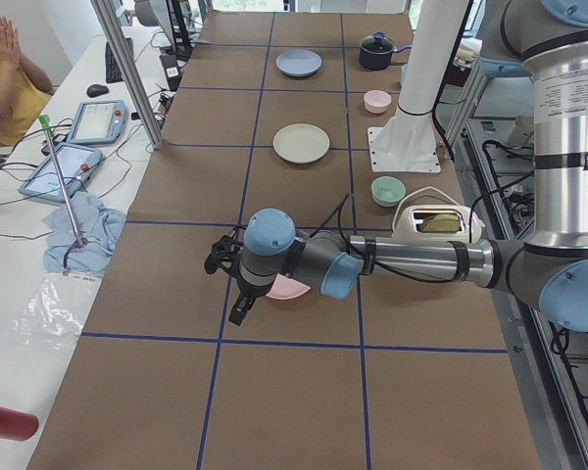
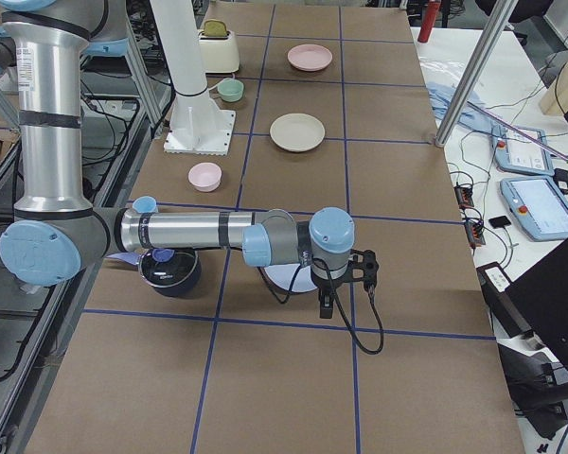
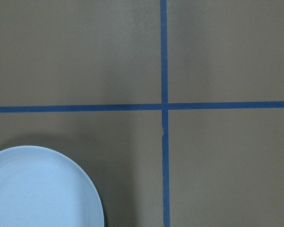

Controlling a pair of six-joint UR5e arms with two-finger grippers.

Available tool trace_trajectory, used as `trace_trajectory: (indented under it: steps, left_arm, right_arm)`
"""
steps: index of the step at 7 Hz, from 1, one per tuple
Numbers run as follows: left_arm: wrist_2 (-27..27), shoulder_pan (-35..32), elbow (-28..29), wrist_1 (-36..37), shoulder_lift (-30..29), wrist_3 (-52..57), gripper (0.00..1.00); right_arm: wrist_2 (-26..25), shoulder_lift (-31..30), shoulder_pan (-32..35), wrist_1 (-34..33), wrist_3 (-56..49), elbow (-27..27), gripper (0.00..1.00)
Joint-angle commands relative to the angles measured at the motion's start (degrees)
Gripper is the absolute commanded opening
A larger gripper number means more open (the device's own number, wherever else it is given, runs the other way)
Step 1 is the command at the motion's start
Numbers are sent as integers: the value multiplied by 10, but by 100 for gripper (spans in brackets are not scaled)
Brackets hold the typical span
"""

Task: Stack three plates with pink and blue

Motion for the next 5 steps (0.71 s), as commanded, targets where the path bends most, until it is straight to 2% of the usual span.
trace_trajectory:
  steps: [1, 5]
  left_arm:
    - [-3, 0, -3, 0, 0, 0, 100]
    - [1, 0, -17, 0, 4, 0, 100]
  right_arm:
    - [1, 1, -1, 1, 0, 0, 100]
    - [6, -4, -1, 5, 0, -3, 100]
